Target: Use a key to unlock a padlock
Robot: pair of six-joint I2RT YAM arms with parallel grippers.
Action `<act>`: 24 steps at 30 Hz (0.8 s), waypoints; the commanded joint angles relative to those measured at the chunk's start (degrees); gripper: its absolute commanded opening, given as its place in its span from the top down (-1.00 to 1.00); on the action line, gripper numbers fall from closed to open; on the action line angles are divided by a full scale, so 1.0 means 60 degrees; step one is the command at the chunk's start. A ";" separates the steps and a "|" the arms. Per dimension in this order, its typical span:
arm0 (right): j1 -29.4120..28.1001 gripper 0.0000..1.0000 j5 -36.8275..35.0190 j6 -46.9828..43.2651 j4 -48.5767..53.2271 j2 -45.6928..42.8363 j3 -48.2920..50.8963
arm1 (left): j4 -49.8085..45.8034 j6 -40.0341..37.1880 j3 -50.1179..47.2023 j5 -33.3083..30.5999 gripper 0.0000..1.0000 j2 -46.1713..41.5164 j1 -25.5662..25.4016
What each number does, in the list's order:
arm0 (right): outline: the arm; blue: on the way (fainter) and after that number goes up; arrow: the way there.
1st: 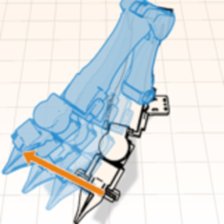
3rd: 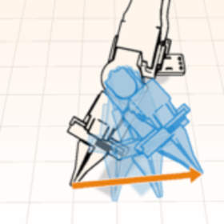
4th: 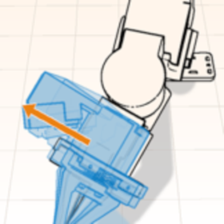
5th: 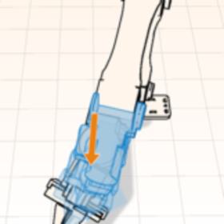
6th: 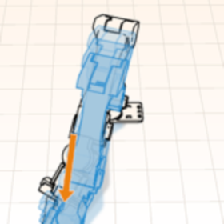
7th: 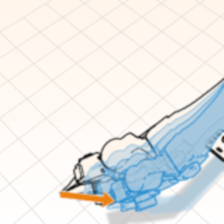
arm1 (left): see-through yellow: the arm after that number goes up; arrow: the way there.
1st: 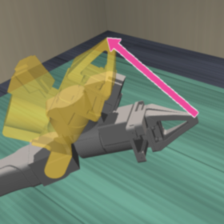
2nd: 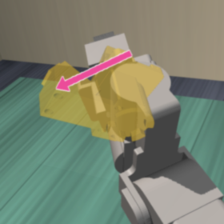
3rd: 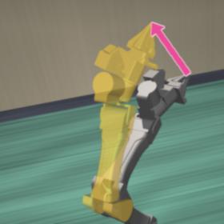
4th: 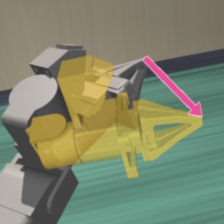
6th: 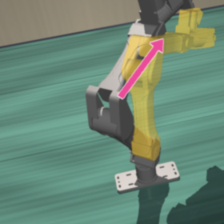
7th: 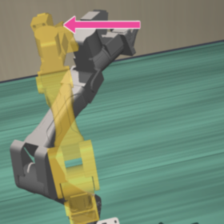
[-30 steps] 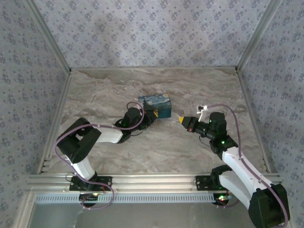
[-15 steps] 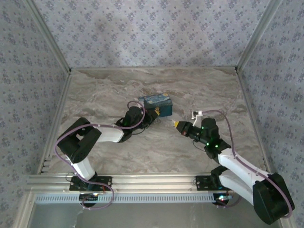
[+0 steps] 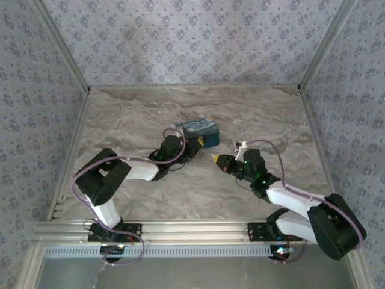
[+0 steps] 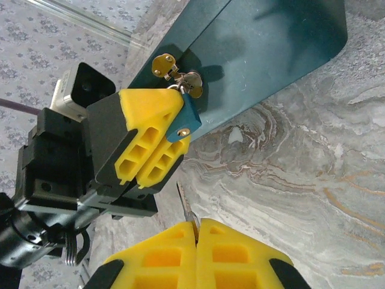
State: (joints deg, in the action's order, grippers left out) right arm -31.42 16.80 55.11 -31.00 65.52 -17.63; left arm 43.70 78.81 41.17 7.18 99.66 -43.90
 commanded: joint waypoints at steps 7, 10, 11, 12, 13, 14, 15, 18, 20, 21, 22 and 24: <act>-0.0095 1.00 -0.0236 0.0580 -0.1271 0.1002 -0.0458 | 0.0840 0.0156 0.0327 -0.0142 0.89 0.0212 -0.0119; -0.0104 1.00 -0.0264 0.0663 -0.1425 0.1246 -0.0553 | 0.0897 0.0195 0.0331 -0.0157 0.89 0.0243 -0.0122; -0.0096 1.00 -0.0282 0.0685 -0.1447 0.1334 -0.0597 | 0.0930 0.0203 0.0342 -0.0167 0.89 0.0258 -0.0132; -0.0096 1.00 -0.0268 0.0712 -0.1524 0.1407 -0.0620 | 0.0945 0.0221 0.0346 -0.0158 0.89 0.0280 -0.0138; -0.0098 1.00 -0.0253 0.0761 -0.1581 0.1515 -0.0645 | 0.0995 0.0225 0.0346 -0.0157 0.89 0.0306 -0.0152; -0.0106 1.00 -0.0251 0.0810 -0.1619 0.1612 -0.0692 | 0.1017 0.0236 0.0336 -0.0157 0.89 0.0323 -0.0163; -0.0108 1.00 -0.0240 0.0852 -0.1689 0.1696 -0.0728 | 0.1021 0.0247 0.0346 -0.0168 0.89 0.0337 -0.0169; -0.0114 1.00 -0.0198 0.1002 -0.1942 0.2015 -0.0793 | 0.1117 0.0283 0.0346 -0.0179 0.89 0.0382 -0.0180; -0.0119 1.00 -0.0165 0.1117 -0.2041 0.2181 -0.0826 | 0.1193 0.0298 0.0327 -0.0184 0.89 0.0412 -0.0198; -0.0119 1.00 -0.0151 0.1145 -0.2114 0.2238 -0.0840 | 0.1223 0.0298 0.0317 -0.0200 0.89 0.0412 -0.0198; -0.0131 1.00 -0.0166 0.1156 -0.2120 0.2284 -0.0847 | 0.1241 0.0298 0.0316 -0.0202 0.89 0.0419 -0.0207; -0.0125 1.00 -0.0163 0.1193 -0.2174 0.2363 -0.0863 | 0.1350 0.0298 0.0289 -0.0223 0.89 0.0452 -0.0202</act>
State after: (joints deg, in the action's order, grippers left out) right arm -31.81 16.23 61.10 -41.60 78.96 -21.06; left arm 47.13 80.05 41.60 6.37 101.71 -44.75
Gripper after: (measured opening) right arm 0.060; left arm 0.092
